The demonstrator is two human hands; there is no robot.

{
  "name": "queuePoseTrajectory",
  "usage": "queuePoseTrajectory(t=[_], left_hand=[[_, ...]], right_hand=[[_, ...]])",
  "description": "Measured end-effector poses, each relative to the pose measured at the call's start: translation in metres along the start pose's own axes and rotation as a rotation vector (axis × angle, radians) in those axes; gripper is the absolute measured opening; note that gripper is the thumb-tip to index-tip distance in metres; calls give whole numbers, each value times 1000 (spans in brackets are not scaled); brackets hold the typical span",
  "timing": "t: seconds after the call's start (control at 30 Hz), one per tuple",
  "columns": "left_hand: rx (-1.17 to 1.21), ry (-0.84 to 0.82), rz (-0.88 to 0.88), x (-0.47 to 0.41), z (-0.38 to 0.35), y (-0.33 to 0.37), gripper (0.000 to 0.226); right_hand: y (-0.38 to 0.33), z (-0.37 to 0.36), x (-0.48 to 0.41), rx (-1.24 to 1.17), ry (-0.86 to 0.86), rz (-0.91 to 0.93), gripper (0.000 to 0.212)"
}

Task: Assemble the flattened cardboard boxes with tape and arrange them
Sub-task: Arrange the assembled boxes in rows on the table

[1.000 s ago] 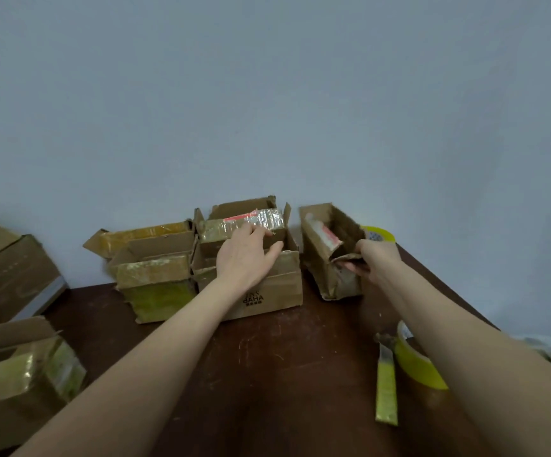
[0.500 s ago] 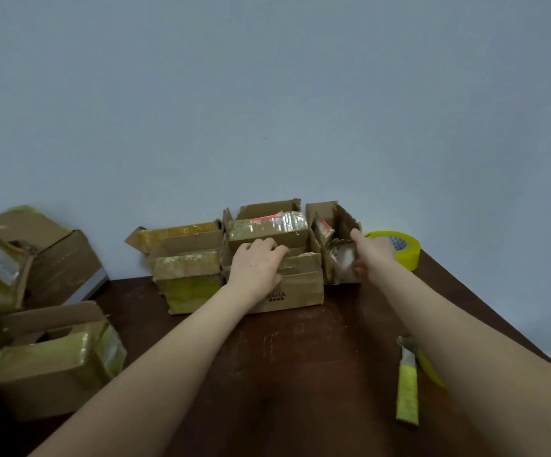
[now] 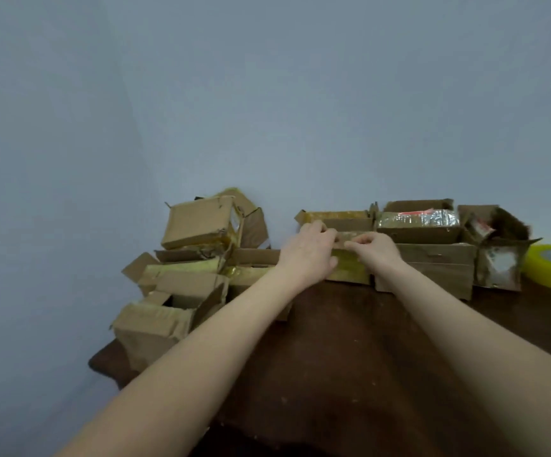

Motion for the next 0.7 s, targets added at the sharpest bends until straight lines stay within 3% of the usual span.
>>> queuePoseTrajectory(t=[0.13,0.3,0.4,0.53,0.7], left_hand=[[-9,26,158,24,32,-74,39],[-1,-22,280,37,24,-139,41],[20,-70,283,29,5,-150,44],[30,-157,303,15,-17,-155,43],[26,-174,343,1,-18,-138,21]], right_hand=[[-28,-81,14,37,-188,32,38],[-29,-134,2,262,-266,6,72],[-23,-154,-7,374,-302,-26,62],[-24,-169,-13,280,-313,45,34],[-32,-126,-7,336,-260,175,33]])
Point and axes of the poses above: each hand's wrist, its own x-axis away from the middle knuckle, its own z-axis out of the back of the hand, y = z × x, the point moved 10 cm from there along -x, towards the middle knuckle, and after that the axes turned 2 degrees about x, right-handed, at the moved point
